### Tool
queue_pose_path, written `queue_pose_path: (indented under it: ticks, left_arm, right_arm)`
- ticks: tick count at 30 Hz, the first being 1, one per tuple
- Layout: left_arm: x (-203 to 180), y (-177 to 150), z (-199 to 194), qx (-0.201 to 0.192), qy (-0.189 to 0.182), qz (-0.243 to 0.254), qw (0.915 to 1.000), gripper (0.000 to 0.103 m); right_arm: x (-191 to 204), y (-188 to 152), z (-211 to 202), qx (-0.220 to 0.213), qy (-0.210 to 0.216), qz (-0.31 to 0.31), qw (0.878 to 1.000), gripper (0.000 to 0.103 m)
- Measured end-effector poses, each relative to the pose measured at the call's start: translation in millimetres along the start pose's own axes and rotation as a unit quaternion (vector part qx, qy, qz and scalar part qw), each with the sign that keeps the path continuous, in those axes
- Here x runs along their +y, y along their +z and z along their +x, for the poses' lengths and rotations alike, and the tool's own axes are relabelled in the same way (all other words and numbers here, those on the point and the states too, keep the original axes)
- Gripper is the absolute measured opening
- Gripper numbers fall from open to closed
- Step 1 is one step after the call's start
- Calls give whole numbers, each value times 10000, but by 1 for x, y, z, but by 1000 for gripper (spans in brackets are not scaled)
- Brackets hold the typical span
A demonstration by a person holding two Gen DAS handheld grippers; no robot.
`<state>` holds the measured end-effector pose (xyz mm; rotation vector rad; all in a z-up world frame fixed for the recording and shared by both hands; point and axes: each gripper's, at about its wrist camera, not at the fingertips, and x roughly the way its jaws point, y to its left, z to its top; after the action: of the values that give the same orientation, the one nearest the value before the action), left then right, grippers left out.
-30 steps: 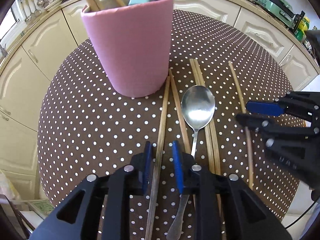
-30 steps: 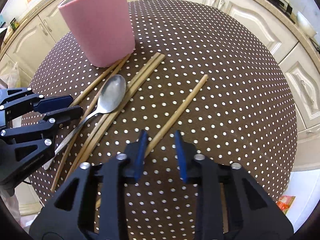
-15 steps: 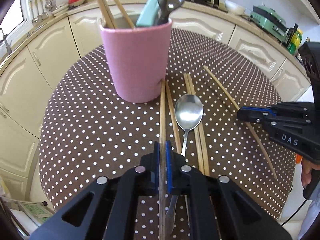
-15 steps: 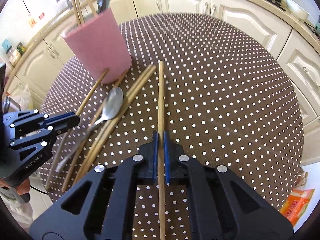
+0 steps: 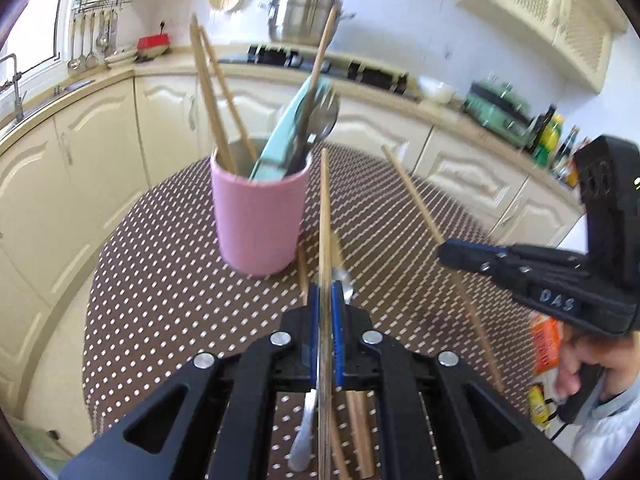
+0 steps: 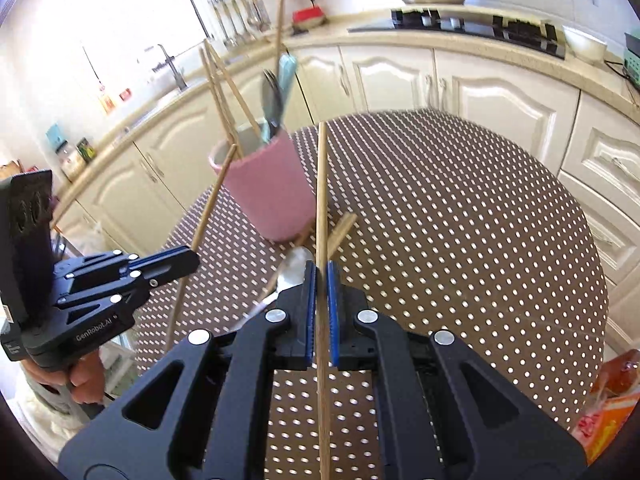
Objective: Organize utensils
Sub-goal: 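Lift both held chopsticks over the pink cup and lower them in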
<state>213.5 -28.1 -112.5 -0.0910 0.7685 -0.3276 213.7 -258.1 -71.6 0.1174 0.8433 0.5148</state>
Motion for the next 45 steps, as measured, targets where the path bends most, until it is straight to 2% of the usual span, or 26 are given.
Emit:
queue_pose_path:
  ticks: [4, 10, 13, 18, 27, 33, 38, 45]
  left_arm:
    - [1, 1, -20, -427, -303, 26, 9986, 6]
    - [3, 3, -44, -1050, -695, -10, 9920, 6]
    - [1, 6, -51, -1313, -759, -60, 9884, 6]
    - [4, 20, -65, -1879, -655, -155, 9799, 6]
    - [22, 65, -82, -2928, -431, -361, 9545, 6]
    - [29, 91, -79, -3666, -256, -342, 9294, 6]
    - [37, 108, -63, -3980, -147, -426, 9163, 6]
    - [48, 113, -43, -4319, 129, -500, 9004, 6]
  right_arm:
    - [7, 2, -15, -338, 168, -7, 9993, 6]
    - [34, 8, -22, -750, 354, -58, 9965, 6]
    - [39, 18, -25, -1020, 437, -65, 9938, 6]
    - [54, 34, -27, -1591, 582, -87, 9855, 6]
    - [84, 70, -13, -2481, 647, -427, 9656, 6]
    - [95, 96, 4, -2883, 680, -489, 9539, 6]
    - [99, 106, 24, -3086, 643, -575, 9473, 6]
    - [97, 113, 46, -3340, 554, -585, 9391, 6]
